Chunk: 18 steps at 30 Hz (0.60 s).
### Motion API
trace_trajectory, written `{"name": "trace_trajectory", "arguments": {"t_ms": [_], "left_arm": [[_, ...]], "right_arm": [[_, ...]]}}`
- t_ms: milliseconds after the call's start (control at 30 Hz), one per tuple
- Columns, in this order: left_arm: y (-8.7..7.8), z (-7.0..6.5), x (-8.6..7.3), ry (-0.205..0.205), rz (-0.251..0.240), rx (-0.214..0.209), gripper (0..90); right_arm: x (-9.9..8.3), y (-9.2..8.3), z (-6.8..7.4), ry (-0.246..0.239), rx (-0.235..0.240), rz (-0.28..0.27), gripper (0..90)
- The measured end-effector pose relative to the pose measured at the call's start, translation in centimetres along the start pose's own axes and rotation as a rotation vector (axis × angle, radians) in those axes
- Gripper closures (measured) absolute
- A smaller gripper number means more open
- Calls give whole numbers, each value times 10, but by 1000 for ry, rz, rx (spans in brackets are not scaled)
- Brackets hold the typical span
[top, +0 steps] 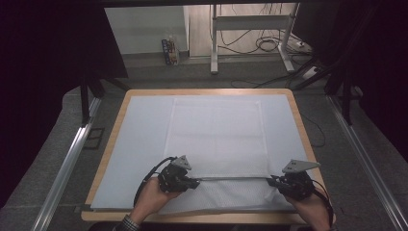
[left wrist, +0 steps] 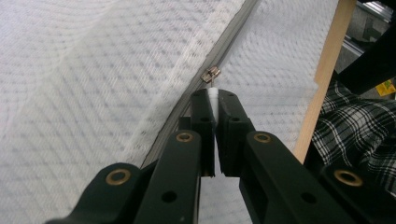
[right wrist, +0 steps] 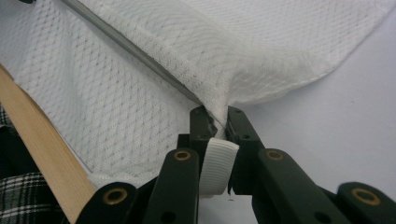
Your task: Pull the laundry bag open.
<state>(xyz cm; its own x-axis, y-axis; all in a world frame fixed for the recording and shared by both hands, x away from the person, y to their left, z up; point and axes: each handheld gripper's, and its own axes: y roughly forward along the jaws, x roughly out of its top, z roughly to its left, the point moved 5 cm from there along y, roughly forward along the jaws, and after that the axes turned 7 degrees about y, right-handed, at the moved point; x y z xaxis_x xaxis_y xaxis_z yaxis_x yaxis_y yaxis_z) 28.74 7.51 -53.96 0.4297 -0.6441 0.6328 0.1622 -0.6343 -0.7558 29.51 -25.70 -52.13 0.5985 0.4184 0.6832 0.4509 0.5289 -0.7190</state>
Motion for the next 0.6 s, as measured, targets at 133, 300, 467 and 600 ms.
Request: {"name": "trace_trajectory", "arguments": {"t_ms": [133,300,467,600], "left_arm": [[-3,1,-2,-6,-5,3,876],[-4,0,-4,1,6,18,876],[-8,2,-9,-15,2,14,876],[-11,3,-12,-24,2,16,876]], "right_arm": [[0,0,0,1,3,-1,816],[0,0,0,-6,-3,-1,816],[0,0,0,1,-3,1,817],[0,1,0,-5,-8,4,817]]}}
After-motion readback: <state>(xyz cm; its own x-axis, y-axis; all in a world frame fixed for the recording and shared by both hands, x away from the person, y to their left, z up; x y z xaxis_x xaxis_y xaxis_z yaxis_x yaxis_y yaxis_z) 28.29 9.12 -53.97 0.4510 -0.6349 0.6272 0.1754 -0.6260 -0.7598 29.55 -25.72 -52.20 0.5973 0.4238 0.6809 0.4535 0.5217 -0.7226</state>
